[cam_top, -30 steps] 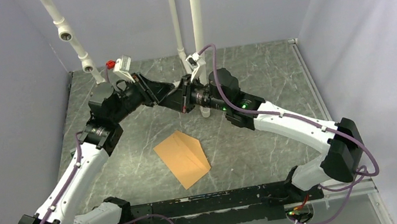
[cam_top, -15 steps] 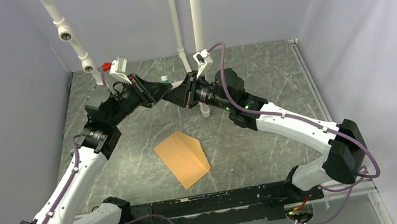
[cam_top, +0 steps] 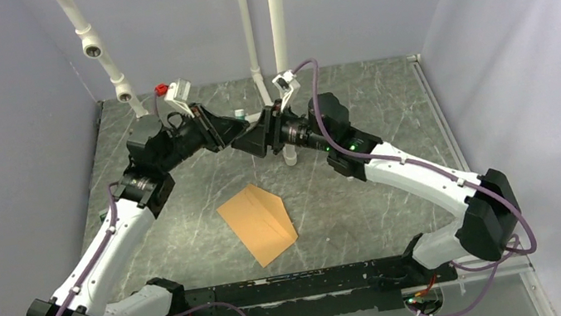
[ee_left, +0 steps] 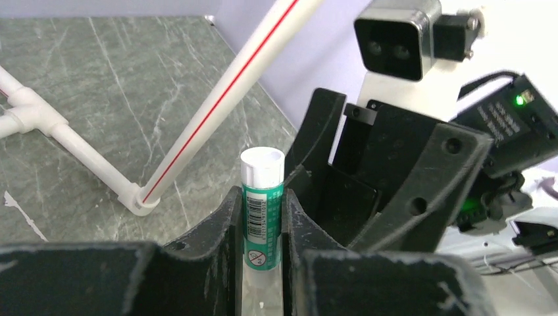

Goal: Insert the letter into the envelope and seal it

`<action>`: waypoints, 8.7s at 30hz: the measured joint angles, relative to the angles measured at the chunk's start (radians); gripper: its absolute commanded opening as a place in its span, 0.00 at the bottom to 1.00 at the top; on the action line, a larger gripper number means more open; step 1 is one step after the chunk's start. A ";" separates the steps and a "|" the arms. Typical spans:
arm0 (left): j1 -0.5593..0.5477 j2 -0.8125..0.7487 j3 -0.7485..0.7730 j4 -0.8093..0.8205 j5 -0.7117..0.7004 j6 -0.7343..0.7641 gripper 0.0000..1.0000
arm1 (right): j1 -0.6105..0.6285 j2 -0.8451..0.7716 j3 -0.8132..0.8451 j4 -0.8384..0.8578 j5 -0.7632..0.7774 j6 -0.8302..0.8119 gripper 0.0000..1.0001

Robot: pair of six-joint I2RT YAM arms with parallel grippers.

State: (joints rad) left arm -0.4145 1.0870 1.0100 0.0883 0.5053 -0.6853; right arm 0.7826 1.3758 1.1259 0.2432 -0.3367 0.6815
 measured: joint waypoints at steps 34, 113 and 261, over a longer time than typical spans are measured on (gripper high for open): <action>0.001 0.109 0.197 -0.183 0.524 0.267 0.03 | -0.172 -0.060 0.195 -0.277 -0.430 -0.165 0.14; -0.026 -0.006 0.323 -0.503 0.412 0.724 0.02 | 0.042 -0.145 0.218 -0.303 -0.103 -0.455 0.00; -0.014 0.080 0.418 -0.623 0.542 0.756 0.02 | -0.068 -0.095 0.229 -0.228 -0.449 -0.509 0.00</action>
State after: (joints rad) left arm -0.4282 1.1671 1.4277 -0.5343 1.0473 0.0711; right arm 0.7147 1.2812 1.3544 0.0154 -0.7856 0.1722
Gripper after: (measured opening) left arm 0.213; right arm 0.164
